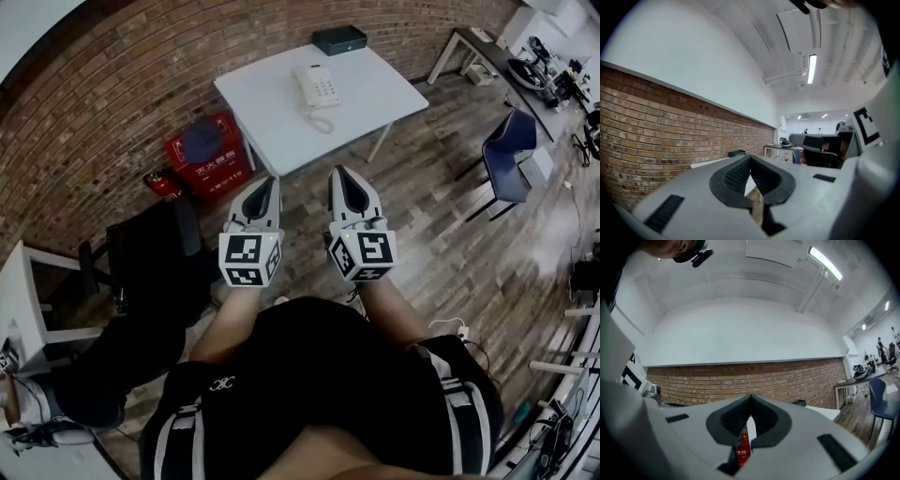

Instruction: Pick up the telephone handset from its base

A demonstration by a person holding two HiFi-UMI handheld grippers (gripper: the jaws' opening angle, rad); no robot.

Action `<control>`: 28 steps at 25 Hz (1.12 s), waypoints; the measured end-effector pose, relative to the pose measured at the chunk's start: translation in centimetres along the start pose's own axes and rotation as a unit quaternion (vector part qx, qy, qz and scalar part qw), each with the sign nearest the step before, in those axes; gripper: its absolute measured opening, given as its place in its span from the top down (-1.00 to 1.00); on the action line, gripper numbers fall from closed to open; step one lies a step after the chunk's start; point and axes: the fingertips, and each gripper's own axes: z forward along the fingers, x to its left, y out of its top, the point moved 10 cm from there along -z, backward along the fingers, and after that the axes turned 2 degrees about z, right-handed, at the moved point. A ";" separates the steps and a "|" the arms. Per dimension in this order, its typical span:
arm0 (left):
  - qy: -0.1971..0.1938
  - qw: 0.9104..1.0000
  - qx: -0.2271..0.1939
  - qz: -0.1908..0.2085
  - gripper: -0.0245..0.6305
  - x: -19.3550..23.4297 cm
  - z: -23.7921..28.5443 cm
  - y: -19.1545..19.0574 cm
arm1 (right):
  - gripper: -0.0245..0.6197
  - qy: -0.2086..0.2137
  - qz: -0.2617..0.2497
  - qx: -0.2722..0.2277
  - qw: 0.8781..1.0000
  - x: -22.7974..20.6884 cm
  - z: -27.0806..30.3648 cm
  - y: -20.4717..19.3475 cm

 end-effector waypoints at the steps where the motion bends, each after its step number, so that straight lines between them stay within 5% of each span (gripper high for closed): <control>1: -0.001 1.000 -0.002 0.000 0.92 0.4 -0.1 0.0 | 0.93 -0.002 -0.001 -0.002 1.000 0.4 0.2 -0.1; 14: -0.028 0.999 -0.016 0.002 0.92 3.3 0.2 -0.7 | 0.93 -0.024 -0.012 -0.014 1.000 2.6 1.8 -0.8; 28: 0.006 0.999 -0.022 0.026 0.92 7.0 8.9 0.1 | 0.93 -0.004 -0.013 -0.023 1.000 -2.7 12.3 -2.0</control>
